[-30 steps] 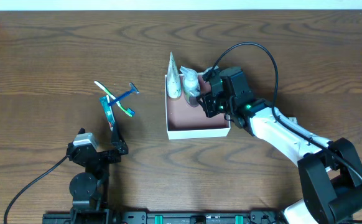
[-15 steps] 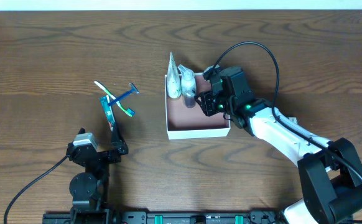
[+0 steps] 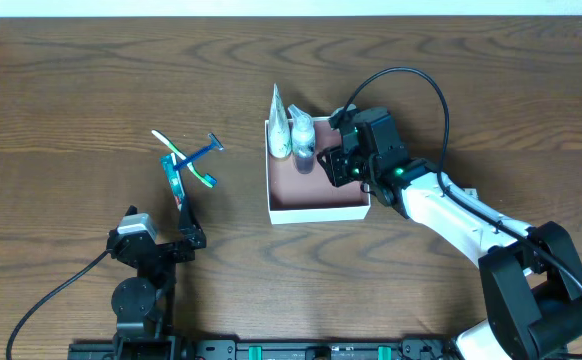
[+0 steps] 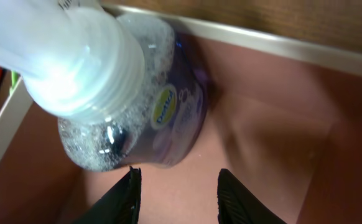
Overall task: Pack container
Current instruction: 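Push the soap bottle into place beside the tube and release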
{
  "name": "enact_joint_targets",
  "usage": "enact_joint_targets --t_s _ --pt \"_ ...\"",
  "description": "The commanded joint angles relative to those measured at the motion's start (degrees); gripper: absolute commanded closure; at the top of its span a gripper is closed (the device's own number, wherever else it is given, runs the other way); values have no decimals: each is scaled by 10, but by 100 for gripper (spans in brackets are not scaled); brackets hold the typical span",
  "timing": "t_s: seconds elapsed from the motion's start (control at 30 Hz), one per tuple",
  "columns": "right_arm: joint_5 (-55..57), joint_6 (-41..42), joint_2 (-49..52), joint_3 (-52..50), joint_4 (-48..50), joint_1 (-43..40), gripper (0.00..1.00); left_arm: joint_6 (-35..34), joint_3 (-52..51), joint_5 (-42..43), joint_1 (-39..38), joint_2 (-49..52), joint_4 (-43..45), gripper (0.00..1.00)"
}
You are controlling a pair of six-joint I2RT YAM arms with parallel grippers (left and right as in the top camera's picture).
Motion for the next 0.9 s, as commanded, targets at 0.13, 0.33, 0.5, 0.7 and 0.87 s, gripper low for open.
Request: enact_joint_targets --t_s 0.13,0.33,0.5,0.7,0.87 --pt "8 5 3 -3 21 -1 61 5 -12 -4 3 0 -21 2" --pt "8 5 3 -3 30 -1 60 5 -12 -4 3 0 -21 2" --pt "5 7 3 -3 31 -1 60 5 -12 -4 3 0 -21 2" --pt "5 7 3 -3 31 -1 57 5 -12 -4 3 0 -21 2" --pt "-3 7 3 -2 31 0 53 5 -12 -4 3 0 -21 2"
